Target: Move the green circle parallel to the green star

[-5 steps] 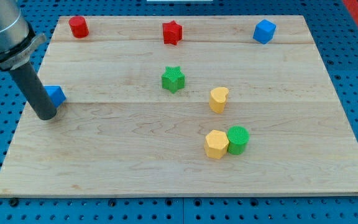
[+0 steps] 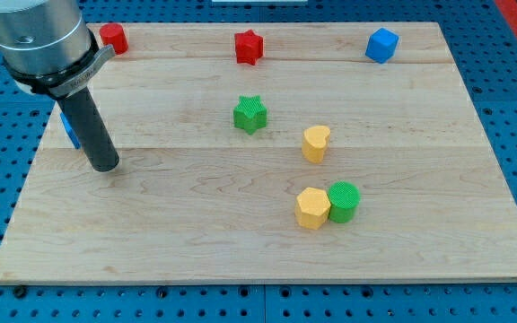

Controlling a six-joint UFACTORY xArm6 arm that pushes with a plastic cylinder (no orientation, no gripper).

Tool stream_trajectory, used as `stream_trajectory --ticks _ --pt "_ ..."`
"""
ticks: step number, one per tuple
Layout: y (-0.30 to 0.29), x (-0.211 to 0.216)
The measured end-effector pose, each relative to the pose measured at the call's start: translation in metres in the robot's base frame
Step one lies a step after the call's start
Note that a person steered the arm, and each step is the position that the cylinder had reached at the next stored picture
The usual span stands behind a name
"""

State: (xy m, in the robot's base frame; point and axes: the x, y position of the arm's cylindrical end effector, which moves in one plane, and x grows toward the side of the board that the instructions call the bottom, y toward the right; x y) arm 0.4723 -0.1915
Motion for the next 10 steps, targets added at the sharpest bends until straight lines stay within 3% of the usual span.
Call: stream_trajectory --ticks 2,4,5,7,9,10 --pt "0.002 -0.002" --pt "0.064 -0.038" --pt "0.142 -0.025" --pt "0.245 0.043" --pt "0.318 0.062" --pt "0.324 0.073"
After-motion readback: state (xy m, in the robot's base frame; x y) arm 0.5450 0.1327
